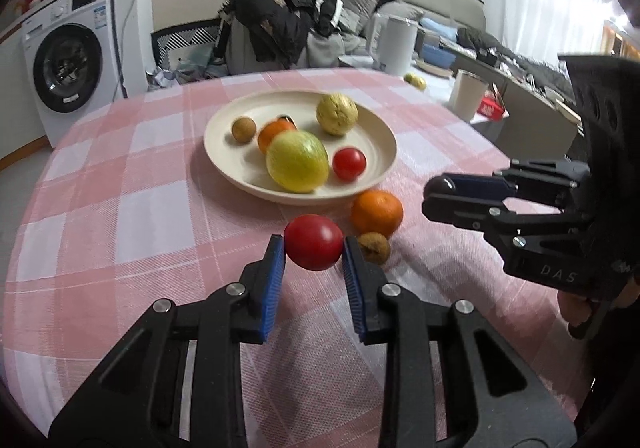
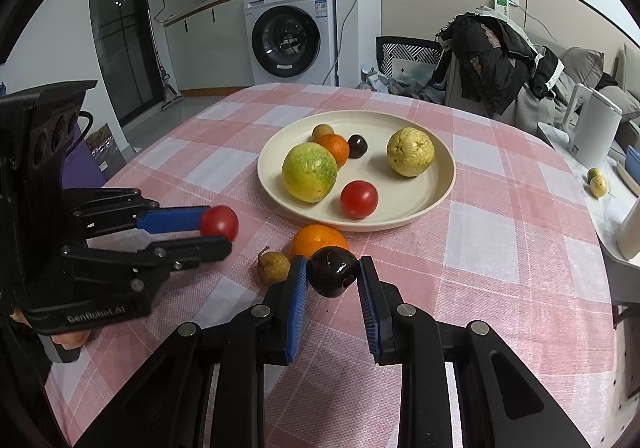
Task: Organize fruits
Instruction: 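Grasp the other red tomato with the left tool while the right tool holds the plum, then carry the tomato and plum over the cream plate with both tools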
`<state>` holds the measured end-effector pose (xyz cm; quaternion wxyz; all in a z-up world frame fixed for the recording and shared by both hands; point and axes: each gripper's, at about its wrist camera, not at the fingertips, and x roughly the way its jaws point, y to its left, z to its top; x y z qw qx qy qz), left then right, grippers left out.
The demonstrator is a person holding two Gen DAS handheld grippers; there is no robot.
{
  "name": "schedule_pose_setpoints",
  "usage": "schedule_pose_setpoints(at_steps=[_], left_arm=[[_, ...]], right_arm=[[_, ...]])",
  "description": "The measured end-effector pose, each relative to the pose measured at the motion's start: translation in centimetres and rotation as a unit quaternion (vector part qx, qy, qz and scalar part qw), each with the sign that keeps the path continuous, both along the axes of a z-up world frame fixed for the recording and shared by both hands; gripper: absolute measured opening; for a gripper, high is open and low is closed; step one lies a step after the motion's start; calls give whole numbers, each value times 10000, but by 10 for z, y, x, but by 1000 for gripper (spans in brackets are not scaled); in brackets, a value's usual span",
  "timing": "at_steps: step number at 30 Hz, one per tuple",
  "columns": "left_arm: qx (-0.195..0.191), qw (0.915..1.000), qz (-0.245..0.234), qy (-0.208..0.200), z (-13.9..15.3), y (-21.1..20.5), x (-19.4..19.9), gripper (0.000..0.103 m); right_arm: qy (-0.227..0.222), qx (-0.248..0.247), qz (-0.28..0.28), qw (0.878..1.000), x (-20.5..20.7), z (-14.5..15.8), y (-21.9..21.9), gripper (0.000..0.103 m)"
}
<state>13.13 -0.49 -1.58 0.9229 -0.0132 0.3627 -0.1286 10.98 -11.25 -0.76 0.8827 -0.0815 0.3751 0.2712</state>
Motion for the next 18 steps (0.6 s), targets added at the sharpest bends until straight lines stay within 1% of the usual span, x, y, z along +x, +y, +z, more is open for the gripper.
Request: schedule_pose_setpoints(at_steps=[9,13,18], left_arm=[[-103,9984,410,-368,26,20,-6,26],[-123,9977,503,-443,32,25,-4,26],[-155,9970,571,-500,39,29,3,26]], right_arm=[[-123,390,-173,9990,3,14,-11,26],[-121,586,-280,9978,9,21,-16,26],[-258,651,-425,9966,18,35,-19,26]])
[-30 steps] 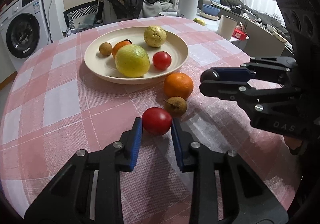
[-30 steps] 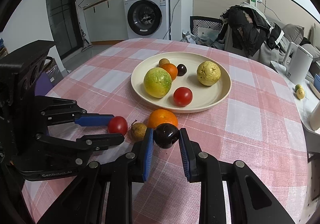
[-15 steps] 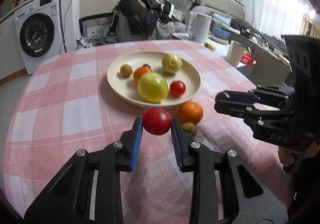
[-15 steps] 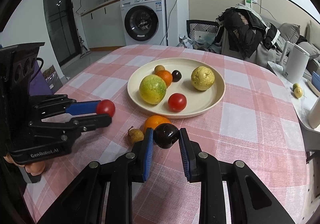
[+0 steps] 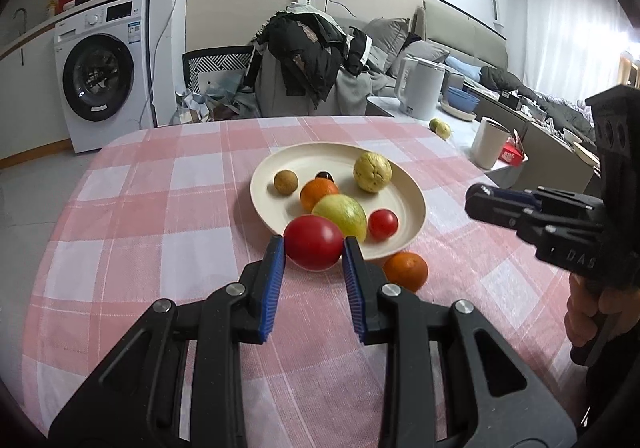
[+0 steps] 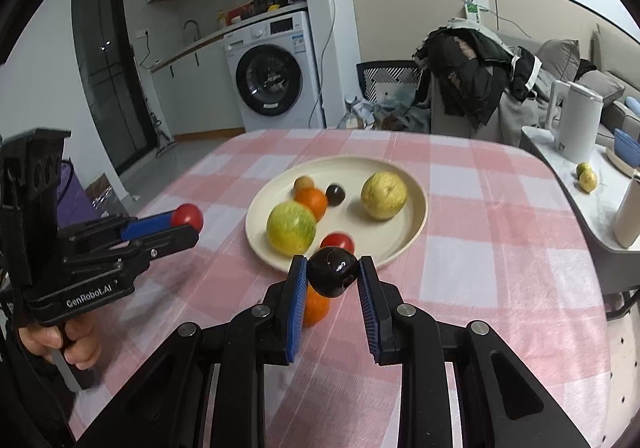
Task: Organize fruits
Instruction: 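Carry the tomato and plum over the cream plate with both tools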
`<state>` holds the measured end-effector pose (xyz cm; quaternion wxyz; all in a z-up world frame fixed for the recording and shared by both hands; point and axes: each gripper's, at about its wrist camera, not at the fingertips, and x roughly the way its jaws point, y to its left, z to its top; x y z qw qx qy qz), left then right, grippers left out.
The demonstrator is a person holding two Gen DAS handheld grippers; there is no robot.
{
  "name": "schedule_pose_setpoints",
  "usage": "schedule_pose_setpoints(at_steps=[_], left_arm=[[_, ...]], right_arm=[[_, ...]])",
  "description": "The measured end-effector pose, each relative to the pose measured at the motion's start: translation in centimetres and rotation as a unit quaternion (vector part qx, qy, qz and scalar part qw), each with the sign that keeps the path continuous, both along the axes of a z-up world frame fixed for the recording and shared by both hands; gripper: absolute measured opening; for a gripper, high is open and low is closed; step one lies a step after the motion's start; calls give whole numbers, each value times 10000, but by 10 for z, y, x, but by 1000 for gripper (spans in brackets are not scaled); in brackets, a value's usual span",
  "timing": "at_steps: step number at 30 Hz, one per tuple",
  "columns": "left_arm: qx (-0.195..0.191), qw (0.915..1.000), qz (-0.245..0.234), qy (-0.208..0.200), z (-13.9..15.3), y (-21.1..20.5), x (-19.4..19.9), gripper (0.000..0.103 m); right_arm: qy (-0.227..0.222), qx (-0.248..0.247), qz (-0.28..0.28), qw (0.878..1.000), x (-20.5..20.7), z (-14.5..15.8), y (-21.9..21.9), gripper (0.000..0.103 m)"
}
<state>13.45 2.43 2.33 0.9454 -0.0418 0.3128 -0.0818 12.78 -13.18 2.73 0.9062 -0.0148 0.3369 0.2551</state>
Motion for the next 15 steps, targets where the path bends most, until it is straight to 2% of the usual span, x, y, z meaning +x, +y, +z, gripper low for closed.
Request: schedule_pose_setpoints(at_steps=[7,15], left_arm=[[85,9999,111,-25,2,-1,13,26],[150,9997,187,-42,-3,-2,33,26]], right_arm=[[-191,127,-101,9997,15,16,-3,26],[-251,302,-161,9991,30,15,-3,26]])
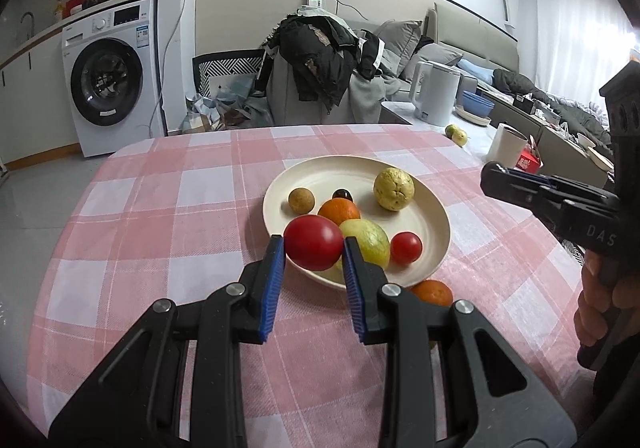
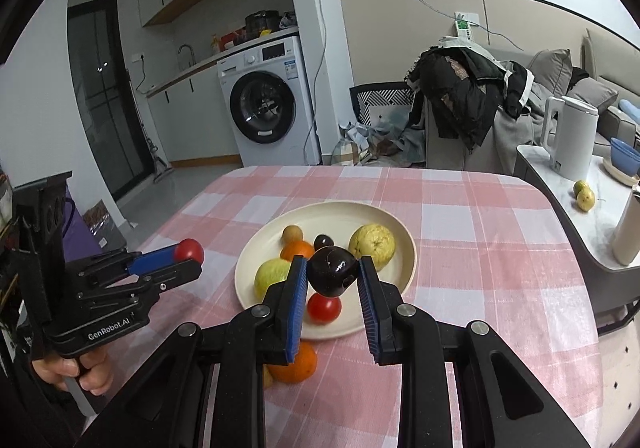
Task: Organize fruits
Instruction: 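Carry the tomato and plum over the cream plate with both tools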
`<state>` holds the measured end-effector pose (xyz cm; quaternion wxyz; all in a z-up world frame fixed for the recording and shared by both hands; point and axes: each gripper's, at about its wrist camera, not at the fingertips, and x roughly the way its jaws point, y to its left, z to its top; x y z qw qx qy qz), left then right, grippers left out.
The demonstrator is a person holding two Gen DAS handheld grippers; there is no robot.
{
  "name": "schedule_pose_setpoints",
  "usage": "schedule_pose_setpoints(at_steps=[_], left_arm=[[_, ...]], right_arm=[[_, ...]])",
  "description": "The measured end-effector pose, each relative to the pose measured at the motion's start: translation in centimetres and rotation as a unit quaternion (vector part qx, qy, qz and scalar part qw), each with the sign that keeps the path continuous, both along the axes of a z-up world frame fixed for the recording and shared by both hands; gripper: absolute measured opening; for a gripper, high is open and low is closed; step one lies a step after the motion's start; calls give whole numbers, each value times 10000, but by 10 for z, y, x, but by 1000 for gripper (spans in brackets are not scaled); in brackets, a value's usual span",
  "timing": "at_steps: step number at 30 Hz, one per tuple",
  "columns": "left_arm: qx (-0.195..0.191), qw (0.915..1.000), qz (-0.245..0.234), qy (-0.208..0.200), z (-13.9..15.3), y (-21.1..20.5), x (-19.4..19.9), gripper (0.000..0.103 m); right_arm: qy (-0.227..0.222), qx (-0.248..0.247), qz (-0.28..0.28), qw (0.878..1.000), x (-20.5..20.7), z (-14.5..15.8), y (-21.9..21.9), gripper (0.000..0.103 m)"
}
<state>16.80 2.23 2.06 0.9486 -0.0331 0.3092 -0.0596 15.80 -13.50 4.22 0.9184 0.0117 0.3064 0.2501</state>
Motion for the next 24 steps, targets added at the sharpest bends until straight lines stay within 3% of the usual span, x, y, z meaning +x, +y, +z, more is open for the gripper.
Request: schedule_pose_setpoints(at_steps=[12,24], left_arm=[[-39,9999,50,85,-10,2,38,26],[71,9995,11,293,-38,-3,60,26]], right_arm=[[100,128,-133,9998,25,-10,3,26],[486,105,-211,9985,41,-42,1,26]])
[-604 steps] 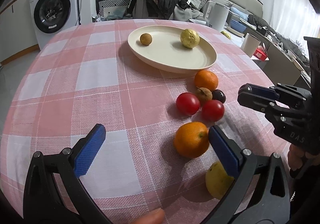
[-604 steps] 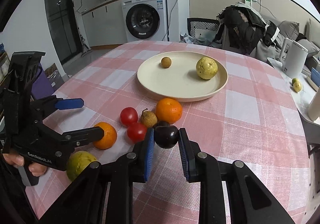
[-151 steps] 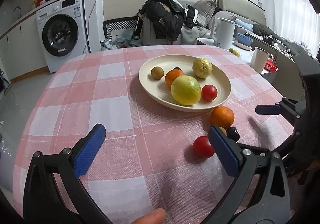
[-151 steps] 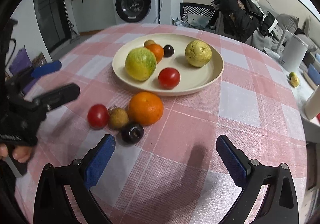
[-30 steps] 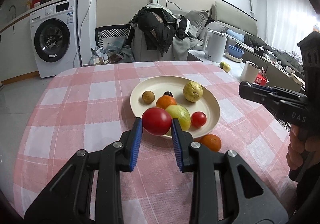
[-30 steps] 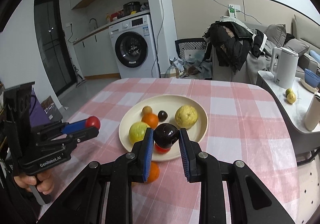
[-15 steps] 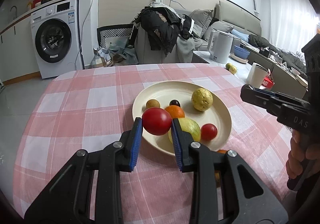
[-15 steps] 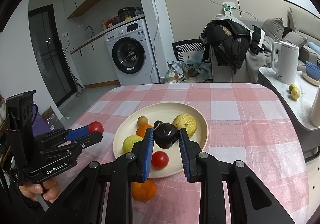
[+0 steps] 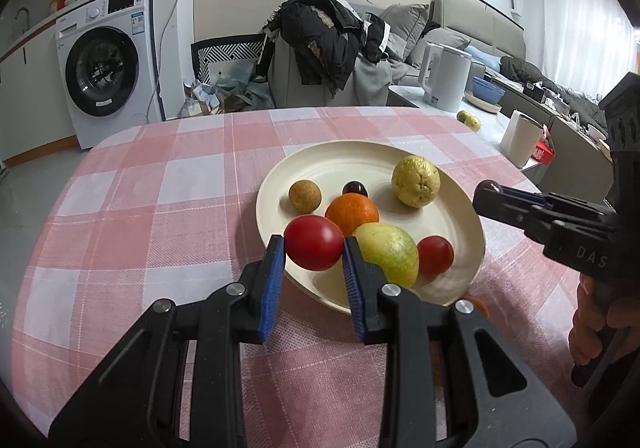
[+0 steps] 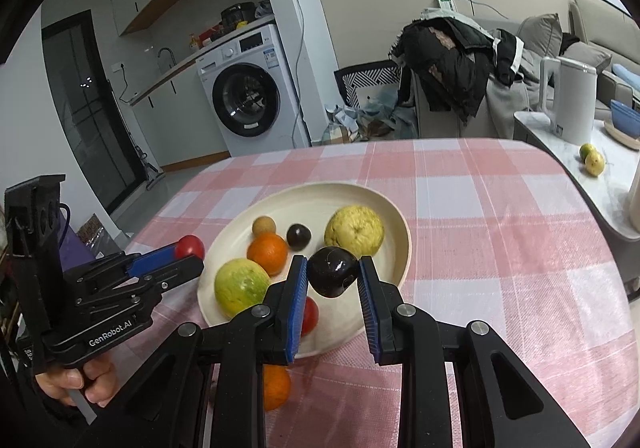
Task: Organize fruits
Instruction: 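Carry the tomato and plum over the cream plate with both tools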
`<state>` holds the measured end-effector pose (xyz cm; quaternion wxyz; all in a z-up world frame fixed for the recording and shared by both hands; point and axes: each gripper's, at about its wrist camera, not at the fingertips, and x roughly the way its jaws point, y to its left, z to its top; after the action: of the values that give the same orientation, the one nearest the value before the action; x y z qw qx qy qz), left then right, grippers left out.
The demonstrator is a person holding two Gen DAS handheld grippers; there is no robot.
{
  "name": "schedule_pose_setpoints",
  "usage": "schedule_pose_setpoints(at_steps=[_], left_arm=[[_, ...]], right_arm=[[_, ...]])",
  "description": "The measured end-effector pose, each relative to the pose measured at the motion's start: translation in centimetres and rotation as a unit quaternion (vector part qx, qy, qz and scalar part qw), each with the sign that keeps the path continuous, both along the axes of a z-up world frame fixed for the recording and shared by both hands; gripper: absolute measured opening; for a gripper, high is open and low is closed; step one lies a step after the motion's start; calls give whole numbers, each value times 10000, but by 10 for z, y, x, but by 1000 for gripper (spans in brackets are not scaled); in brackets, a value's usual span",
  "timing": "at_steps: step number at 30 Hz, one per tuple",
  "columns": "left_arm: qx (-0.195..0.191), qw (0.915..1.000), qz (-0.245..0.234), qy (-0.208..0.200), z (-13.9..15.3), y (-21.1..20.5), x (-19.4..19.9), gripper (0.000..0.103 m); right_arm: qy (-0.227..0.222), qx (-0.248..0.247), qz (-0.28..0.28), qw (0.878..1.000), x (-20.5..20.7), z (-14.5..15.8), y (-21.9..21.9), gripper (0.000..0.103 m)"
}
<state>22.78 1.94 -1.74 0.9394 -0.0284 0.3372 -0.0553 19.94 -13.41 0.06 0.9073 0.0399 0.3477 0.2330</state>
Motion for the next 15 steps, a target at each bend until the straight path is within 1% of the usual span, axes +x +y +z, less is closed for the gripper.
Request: schedule_pose_setpoints(at_steps=[3,15], left_arm=[[38,10000,-9,-5,-3,-1,2,26],[34,10000,-13,65,-10,1,13,26]], right_arm=[[58,-74,-25,10000,3,-6,0,26],[145,-155,-23,9998,8,-13,3,26]])
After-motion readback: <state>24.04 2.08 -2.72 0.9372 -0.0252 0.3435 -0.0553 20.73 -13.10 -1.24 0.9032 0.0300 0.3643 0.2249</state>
